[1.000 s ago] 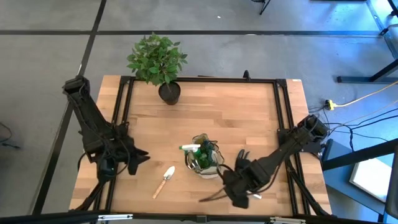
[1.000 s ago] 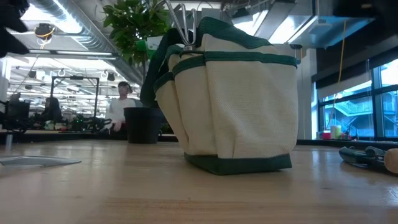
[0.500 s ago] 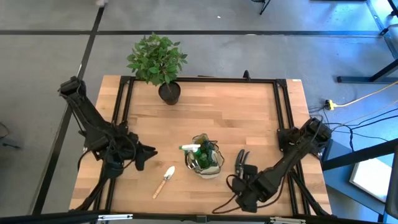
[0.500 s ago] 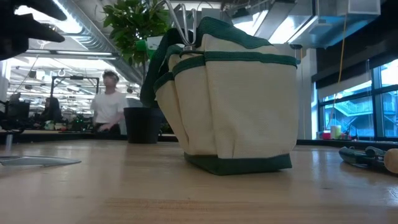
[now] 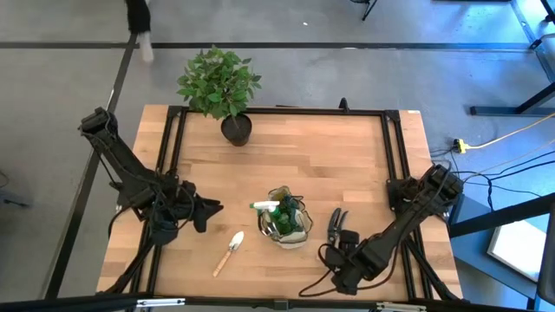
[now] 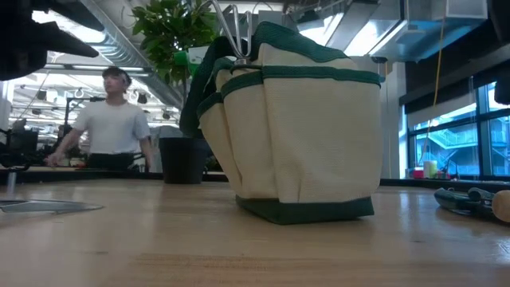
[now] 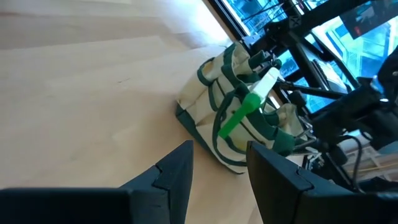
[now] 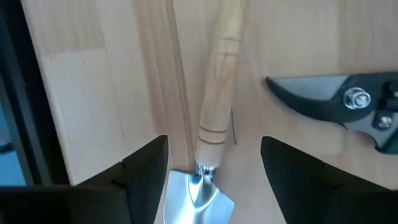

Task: Pick & Place Garden tools in Gardening bag
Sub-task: Put the right brown trowel into the brown gardening bag

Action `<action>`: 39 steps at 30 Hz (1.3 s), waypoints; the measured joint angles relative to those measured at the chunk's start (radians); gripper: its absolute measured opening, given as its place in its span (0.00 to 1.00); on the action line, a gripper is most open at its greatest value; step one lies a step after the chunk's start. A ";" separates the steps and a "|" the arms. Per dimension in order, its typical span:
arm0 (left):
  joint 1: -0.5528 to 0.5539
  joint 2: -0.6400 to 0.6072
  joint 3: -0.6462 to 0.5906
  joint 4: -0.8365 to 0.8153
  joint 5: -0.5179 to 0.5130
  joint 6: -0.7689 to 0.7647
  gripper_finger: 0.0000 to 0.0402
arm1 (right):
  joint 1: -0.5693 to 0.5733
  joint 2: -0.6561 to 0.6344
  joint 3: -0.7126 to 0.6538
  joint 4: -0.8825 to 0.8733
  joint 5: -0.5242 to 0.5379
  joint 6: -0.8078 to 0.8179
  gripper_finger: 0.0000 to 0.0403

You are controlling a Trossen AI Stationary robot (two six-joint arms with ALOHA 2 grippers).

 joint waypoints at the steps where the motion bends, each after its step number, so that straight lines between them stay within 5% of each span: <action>1: 0.000 0.000 0.000 0.007 0.001 0.000 0.36 | 0.000 0.000 -0.005 0.008 0.000 0.000 0.64; 17: 0.000 0.000 0.000 0.034 0.000 0.000 0.36 | 0.008 0.024 -0.071 0.113 -0.025 0.045 0.57; 26: 0.000 0.000 0.000 0.036 -0.004 0.000 0.36 | -0.007 0.026 -0.071 0.096 -0.041 0.102 0.33; 31: 0.000 0.000 0.000 0.037 -0.004 0.000 0.36 | -0.037 0.031 -0.043 0.074 -0.153 0.139 0.13; 39: -0.002 0.000 0.032 0.146 0.072 0.276 0.36 | -0.081 0.034 0.121 -0.019 -0.348 0.176 0.13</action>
